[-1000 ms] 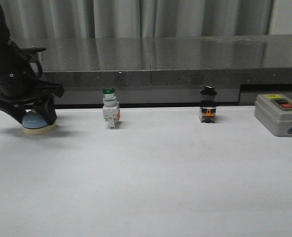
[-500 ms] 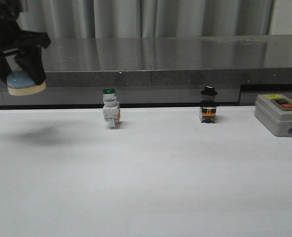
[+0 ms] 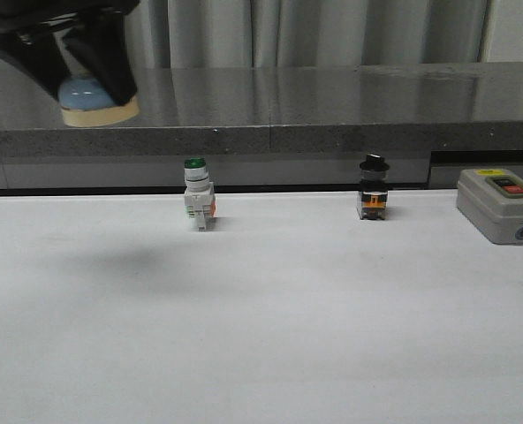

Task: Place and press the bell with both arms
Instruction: 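Lift the bell and carry it toward the table center, then lower the bell onto the table and open the left gripper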

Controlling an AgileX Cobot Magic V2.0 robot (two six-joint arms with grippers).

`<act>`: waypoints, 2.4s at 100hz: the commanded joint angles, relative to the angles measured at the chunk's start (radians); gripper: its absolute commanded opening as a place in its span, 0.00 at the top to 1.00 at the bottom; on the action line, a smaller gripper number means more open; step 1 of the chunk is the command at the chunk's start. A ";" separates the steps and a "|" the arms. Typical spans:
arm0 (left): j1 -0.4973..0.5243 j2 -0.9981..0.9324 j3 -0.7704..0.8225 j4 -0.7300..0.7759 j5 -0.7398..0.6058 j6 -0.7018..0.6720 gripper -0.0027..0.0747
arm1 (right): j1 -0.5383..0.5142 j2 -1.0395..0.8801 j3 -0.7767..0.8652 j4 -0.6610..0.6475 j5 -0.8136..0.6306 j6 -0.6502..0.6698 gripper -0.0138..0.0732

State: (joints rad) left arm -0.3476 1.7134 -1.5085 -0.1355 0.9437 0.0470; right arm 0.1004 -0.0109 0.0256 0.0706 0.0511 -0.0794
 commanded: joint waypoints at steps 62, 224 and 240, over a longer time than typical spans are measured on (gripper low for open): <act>-0.318 0.158 -0.027 -0.025 -0.248 -0.002 0.79 | -0.006 -0.017 -0.014 -0.008 -0.074 -0.001 0.91; -0.339 0.284 -0.025 -0.055 -0.278 0.020 0.23 | -0.006 -0.017 -0.014 -0.008 -0.074 -0.001 0.91; -0.339 0.284 -0.025 -0.055 -0.275 0.020 0.20 | -0.006 -0.017 -0.014 -0.008 -0.074 -0.001 0.91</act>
State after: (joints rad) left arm -0.6779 2.0523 -1.5085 -0.1748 0.6921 0.0668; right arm 0.1004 -0.0109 0.0256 0.0706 0.0511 -0.0794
